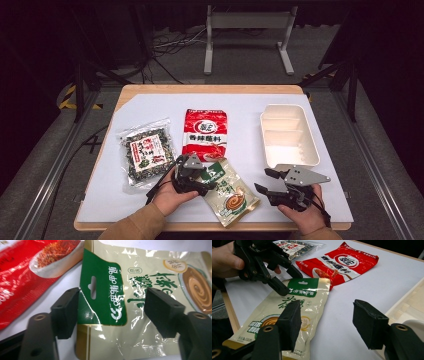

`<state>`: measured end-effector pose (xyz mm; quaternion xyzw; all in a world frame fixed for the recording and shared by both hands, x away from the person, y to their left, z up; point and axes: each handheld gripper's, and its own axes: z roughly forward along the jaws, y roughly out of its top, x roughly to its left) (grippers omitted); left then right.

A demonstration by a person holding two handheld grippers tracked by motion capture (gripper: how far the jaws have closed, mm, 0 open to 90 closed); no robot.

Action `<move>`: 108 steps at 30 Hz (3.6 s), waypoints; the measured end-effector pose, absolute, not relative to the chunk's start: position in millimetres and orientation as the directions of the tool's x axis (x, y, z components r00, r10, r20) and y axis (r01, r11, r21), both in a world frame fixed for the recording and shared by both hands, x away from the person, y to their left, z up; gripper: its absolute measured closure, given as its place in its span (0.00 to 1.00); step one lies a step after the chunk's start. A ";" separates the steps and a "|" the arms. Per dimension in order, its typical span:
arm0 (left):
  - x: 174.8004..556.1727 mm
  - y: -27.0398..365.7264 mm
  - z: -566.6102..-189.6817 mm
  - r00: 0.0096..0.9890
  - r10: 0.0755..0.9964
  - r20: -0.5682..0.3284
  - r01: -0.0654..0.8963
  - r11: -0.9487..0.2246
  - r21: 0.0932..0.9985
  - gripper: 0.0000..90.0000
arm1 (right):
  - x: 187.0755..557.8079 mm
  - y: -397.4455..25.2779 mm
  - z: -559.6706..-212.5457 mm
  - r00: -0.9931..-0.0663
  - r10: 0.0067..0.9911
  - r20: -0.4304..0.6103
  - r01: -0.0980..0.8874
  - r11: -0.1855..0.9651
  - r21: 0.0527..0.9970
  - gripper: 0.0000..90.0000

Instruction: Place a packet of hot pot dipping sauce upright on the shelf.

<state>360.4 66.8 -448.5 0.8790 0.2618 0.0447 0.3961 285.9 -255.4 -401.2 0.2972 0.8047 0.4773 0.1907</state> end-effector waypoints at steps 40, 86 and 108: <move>343.3 76.6 -413.2 0.904 0.402 -0.144 0.369 -0.566 0.737 0.99 | 287.1 -256.7 -400.3 -0.777 0.629 -0.012 0.292 0.377 0.879 0.58; 313.0 86.7 -316.2 0.967 0.255 0.018 0.136 -0.573 0.808 1.00 | 300.3 -209.0 -347.0 -0.894 0.442 -0.069 0.159 0.458 0.875 0.52; 318.4 76.2 -314.8 0.974 0.226 0.013 0.131 -0.612 0.780 1.00 | 316.6 -178.3 -298.8 -0.958 0.261 -0.116 0.112 0.717 0.688 0.57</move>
